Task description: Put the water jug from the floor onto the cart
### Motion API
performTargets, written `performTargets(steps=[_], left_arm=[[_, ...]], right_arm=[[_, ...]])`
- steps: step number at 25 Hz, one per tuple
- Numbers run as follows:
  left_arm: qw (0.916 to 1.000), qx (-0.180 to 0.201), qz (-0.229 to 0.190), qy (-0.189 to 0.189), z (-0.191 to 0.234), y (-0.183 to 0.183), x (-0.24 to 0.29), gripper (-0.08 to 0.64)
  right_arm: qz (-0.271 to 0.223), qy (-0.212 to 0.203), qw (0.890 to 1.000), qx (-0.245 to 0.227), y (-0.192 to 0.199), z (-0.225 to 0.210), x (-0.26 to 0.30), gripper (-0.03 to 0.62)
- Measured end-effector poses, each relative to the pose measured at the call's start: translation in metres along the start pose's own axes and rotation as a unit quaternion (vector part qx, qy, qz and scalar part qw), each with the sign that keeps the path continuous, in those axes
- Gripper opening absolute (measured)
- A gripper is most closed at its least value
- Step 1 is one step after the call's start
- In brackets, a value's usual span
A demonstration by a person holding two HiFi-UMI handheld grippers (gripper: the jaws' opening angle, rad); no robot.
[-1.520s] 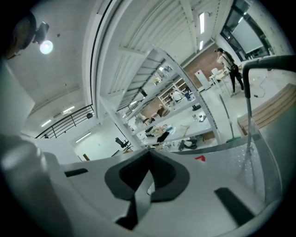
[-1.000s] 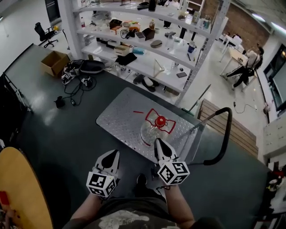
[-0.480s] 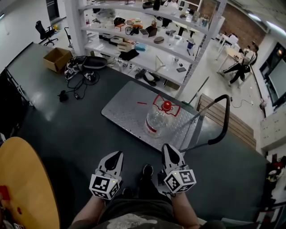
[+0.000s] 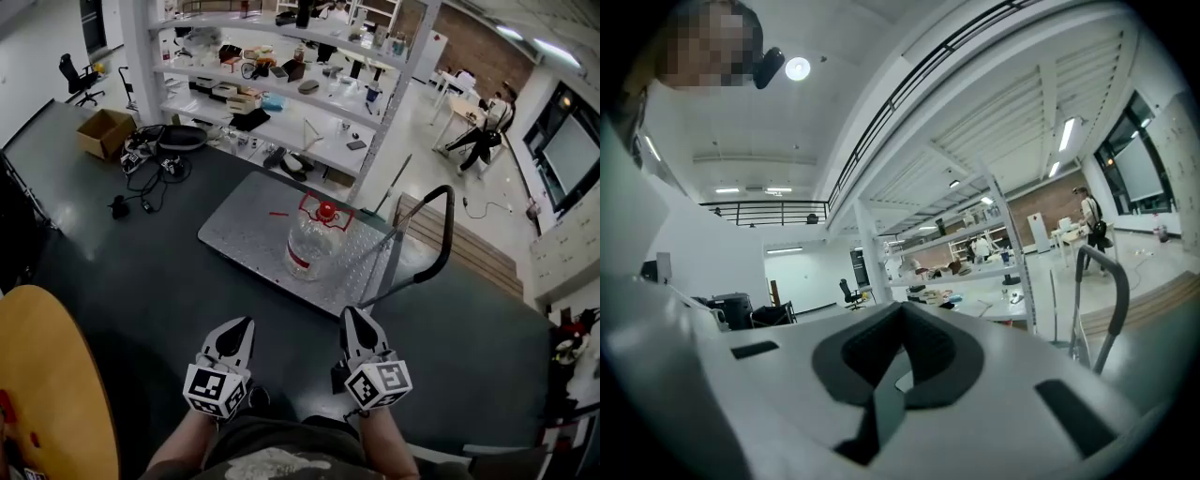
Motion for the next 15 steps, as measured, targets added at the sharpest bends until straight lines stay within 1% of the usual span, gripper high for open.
performTargets(steps=[3,5,9,11,15], left_arm=[[1.0000,0.004,-0.003,-0.008,-0.019,0.001,-0.001,0.002],[0.9999,0.008,-0.002,-0.013,-0.037,0.004,0.000,0.002],[0.9998,0.007,-0.004,-0.020,-0.087,0.016,0.005,0.002],[0.9999,0.003,-0.003,-0.016,-0.117,0.024,0.007,0.002],[0.9999,0.010,0.000,-0.010,-0.163,0.033,0.008,0.002]], right_arm=[[0.001,-0.012,1.000,0.020,0.001,-0.012,-0.015,-0.009],[0.003,-0.020,1.000,0.017,0.002,-0.024,-0.028,-0.009],[-0.003,-0.028,0.999,0.022,0.000,-0.060,-0.067,-0.009],[-0.003,-0.028,0.999,0.024,0.001,-0.078,-0.090,-0.009],[0.000,-0.028,0.999,0.028,0.005,-0.106,-0.131,-0.010]])
Point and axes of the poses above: the fingertips, and each gripper's own axes: x forward along the fingers, z to its left, y out of its underside, the point moved 9 cm from there along -x, backward along the fingers, and after that the axes turned 13 degrees about y, right-handed, at the moved point
